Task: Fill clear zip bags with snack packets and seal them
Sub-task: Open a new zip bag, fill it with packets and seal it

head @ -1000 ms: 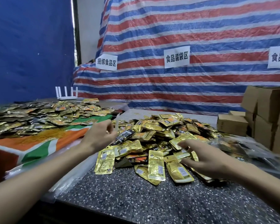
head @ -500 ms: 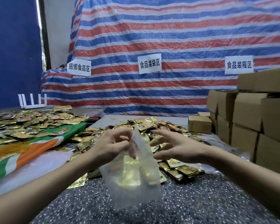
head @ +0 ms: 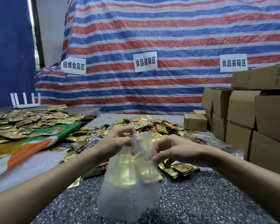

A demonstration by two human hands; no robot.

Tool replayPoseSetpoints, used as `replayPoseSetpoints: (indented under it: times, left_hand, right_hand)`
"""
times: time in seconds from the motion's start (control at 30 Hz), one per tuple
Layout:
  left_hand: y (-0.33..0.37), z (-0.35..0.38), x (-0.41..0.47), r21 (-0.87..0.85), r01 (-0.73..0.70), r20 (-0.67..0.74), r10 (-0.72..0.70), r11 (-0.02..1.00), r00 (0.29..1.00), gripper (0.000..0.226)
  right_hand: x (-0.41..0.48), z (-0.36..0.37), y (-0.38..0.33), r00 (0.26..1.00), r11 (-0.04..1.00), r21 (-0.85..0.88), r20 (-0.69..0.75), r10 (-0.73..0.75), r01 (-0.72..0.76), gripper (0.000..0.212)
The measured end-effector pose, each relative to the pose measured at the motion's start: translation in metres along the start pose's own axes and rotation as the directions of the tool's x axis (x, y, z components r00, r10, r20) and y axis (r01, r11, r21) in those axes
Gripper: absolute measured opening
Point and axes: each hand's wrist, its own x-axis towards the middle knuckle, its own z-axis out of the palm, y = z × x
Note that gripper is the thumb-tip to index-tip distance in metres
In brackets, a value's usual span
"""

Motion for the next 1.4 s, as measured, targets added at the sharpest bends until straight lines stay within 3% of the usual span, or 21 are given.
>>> replayPoseSetpoints:
  times: [0.13,0.2,0.27,0.37,0.43,0.57,0.7,0.8,1.0,1.2,1.33,1.4]
  left_hand:
    - [-0.016,-0.002,0.005,0.151,0.126,-0.192,-0.096,0.980,0.977,0.026]
    - [-0.023,-0.001,0.006,0.332,0.180,-0.391,-0.038,0.926,0.920,0.022]
    - [-0.023,0.004,0.003,0.431,0.164,-0.497,0.082,0.887,0.864,0.013]
    - [-0.015,0.015,-0.001,0.410,0.064,-0.389,0.111,0.910,0.914,0.006]
    - [-0.006,0.028,-0.004,0.292,0.063,-0.263,0.017,0.954,0.965,0.021]
    - [0.004,0.047,0.000,0.111,0.219,-0.153,-0.201,0.969,0.968,0.050]
    - [0.001,0.047,0.006,0.024,0.293,-0.135,-0.288,0.956,0.948,0.032]
    - [-0.003,0.039,0.009,-0.041,0.354,-0.209,-0.355,0.934,0.911,0.027]
    - [-0.011,0.012,0.011,-0.242,0.373,-0.396,-0.442,0.896,0.805,0.022]
    - [-0.026,0.016,0.017,-0.187,0.354,-0.309,-0.397,0.917,0.865,0.028]
    - [-0.039,0.013,0.024,-0.198,0.338,-0.253,-0.381,0.920,0.889,0.054]
    - [-0.052,0.009,0.027,-0.064,0.378,-0.311,-0.379,0.923,0.872,0.056]
  right_hand:
    - [-0.004,-0.006,0.002,0.999,0.978,0.206,-0.008,0.033,-0.031,0.009]
    - [-0.004,-0.011,0.003,0.995,0.963,0.264,-0.076,0.068,-0.046,0.010]
    - [-0.004,-0.016,0.003,0.981,0.943,0.329,-0.162,0.104,-0.045,0.011]
    - [-0.005,-0.017,0.002,0.957,0.927,0.375,-0.273,0.102,0.008,0.012]
    - [-0.004,-0.014,0.001,0.944,0.929,0.365,-0.326,0.060,0.067,0.013]
    - [-0.004,-0.004,-0.006,0.952,0.937,0.302,-0.295,-0.081,0.173,0.013]
    - [-0.007,-0.005,-0.008,0.940,0.975,0.150,-0.321,-0.110,0.166,0.024]
    - [-0.014,-0.013,-0.005,0.925,0.981,0.125,-0.368,-0.094,0.150,0.037]
    - [-0.030,-0.030,0.002,0.930,0.925,-0.370,-0.303,-0.207,0.085,0.006]
    - [-0.026,-0.030,0.010,0.880,0.892,-0.386,-0.306,-0.363,0.233,0.004]
    - [-0.023,-0.032,0.019,0.773,0.807,-0.499,-0.359,-0.524,0.316,0.013]
    - [-0.023,-0.035,0.024,0.735,0.740,-0.589,-0.335,-0.590,0.326,0.021]
